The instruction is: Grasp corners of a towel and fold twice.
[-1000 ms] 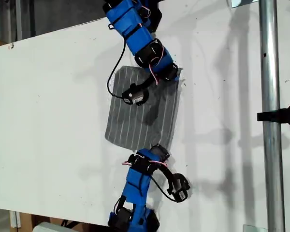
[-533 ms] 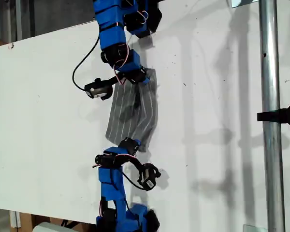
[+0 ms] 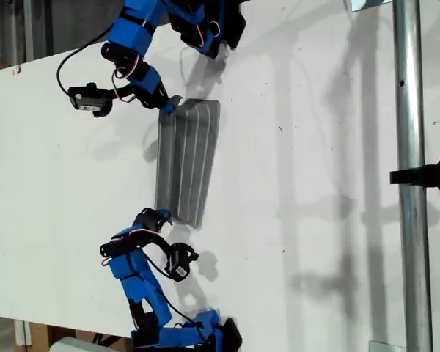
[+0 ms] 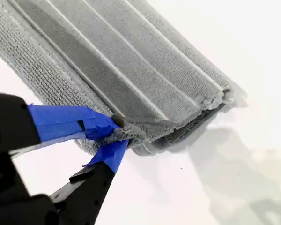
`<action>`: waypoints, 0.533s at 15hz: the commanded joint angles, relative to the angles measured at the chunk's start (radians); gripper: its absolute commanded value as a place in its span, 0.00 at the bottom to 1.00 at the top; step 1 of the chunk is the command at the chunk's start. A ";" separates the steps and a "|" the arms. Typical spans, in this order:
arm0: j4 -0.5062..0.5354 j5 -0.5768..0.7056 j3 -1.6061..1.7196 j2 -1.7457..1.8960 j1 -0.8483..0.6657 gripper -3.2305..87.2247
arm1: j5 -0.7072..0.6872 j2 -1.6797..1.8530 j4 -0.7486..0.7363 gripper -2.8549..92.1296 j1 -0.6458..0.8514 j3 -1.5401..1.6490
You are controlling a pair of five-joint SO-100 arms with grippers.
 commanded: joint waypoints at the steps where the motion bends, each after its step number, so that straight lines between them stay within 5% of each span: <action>1: -0.009 0.055 -0.072 0.029 -0.066 0.00 | -0.072 0.069 -0.003 0.03 0.098 -0.008; 4: -0.003 0.089 -0.061 0.032 -0.080 0.00 | -0.094 0.083 0.006 0.03 0.103 0.008; 8: 0.028 0.058 -0.041 -0.021 -0.015 0.01 | 0.061 0.089 0.000 0.03 -0.063 0.140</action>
